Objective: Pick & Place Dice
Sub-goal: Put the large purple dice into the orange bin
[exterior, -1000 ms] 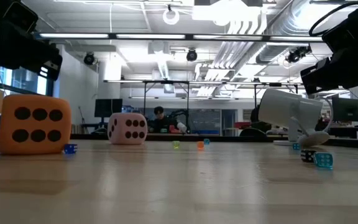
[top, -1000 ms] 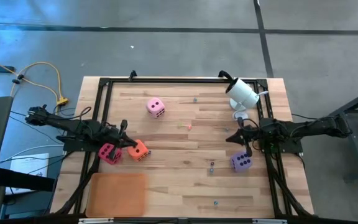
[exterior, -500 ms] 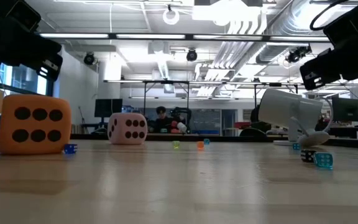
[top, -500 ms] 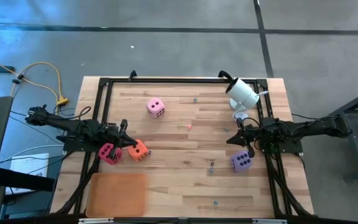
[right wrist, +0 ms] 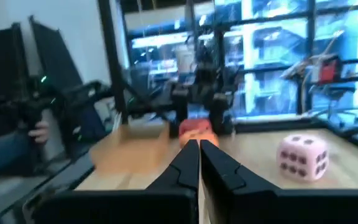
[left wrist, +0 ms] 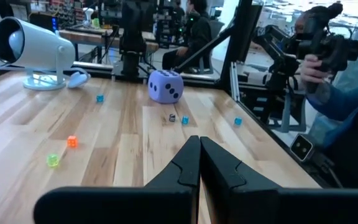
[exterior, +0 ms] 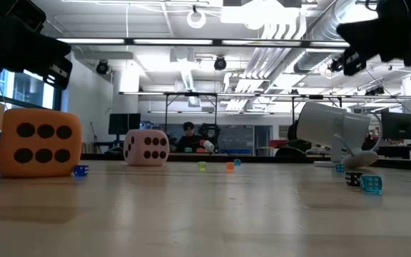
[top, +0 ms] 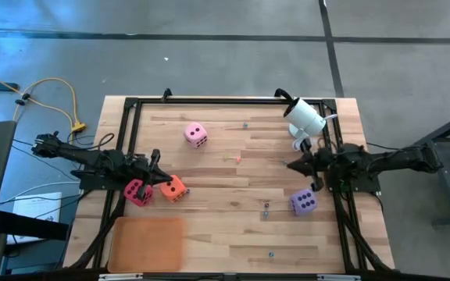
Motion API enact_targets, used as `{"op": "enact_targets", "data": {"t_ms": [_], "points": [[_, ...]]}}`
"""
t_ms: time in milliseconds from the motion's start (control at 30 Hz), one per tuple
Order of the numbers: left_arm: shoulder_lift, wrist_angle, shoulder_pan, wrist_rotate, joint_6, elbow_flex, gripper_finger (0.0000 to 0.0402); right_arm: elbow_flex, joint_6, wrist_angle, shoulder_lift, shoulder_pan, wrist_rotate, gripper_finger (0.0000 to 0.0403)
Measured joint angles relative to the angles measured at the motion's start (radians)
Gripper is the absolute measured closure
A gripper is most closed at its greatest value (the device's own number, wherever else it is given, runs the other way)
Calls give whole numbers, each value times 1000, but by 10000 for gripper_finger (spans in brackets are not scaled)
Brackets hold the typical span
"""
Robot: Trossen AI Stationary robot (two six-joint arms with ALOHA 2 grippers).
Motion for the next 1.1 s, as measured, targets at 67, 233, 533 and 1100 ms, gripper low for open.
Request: {"op": "enact_targets", "data": {"t_ms": [67, 233, 533, 1100], "points": [[0, 15, 0, -6, 0, 0, 401, 41, -35, 18, 0, 0, -11, 401], [0, 66, 0, -27, 0, 0, 401, 171, -41, -97, 11, 0, -13, 385], [0, 112, 0, -27, 0, 0, 401, 471, 38, -508, 98, 0, 47, 240], [0, 113, 0, -26, 0, 0, 401, 647, 92, -539, 239, 0, -35, 10]]}}
